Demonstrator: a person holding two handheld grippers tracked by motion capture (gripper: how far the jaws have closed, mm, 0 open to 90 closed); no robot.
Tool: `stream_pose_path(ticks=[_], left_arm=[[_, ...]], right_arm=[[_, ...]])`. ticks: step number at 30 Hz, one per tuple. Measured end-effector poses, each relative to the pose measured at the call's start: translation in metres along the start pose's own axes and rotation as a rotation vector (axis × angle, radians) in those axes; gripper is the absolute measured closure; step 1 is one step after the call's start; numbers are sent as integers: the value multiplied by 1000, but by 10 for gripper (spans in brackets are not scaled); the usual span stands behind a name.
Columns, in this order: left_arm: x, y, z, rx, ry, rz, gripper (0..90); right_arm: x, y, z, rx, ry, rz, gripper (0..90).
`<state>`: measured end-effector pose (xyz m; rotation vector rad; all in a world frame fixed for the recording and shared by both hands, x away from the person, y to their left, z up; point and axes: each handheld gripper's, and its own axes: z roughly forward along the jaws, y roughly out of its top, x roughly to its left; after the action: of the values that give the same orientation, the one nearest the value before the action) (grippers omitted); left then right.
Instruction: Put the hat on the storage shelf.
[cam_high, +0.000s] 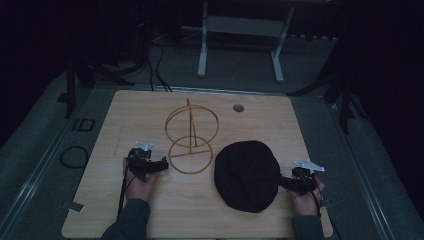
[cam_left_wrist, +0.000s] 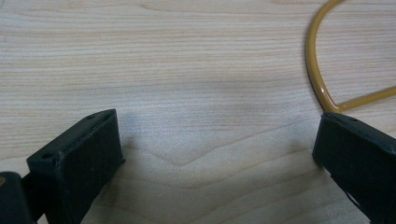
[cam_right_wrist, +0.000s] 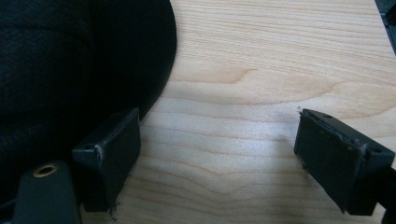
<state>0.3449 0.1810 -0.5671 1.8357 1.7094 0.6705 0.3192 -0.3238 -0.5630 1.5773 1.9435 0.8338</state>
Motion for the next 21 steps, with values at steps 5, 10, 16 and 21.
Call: stream_pose_path(ticks=[5, 10, 16, 21], left_arm=[[0, 0, 0, 0, 0, 1, 7], [0, 0, 0, 0, 0, 1, 8], [0, 0, 0, 0, -1, 1, 8], [0, 0, 0, 0, -2, 2, 7]], right_arm=[[-1, 0, 0, 1, 10, -9, 144], [-2, 1, 1, 0, 13, -12, 150], [-1, 5, -2, 32, 19, -19, 238], [-5, 10, -7, 78, 51, -42, 331]])
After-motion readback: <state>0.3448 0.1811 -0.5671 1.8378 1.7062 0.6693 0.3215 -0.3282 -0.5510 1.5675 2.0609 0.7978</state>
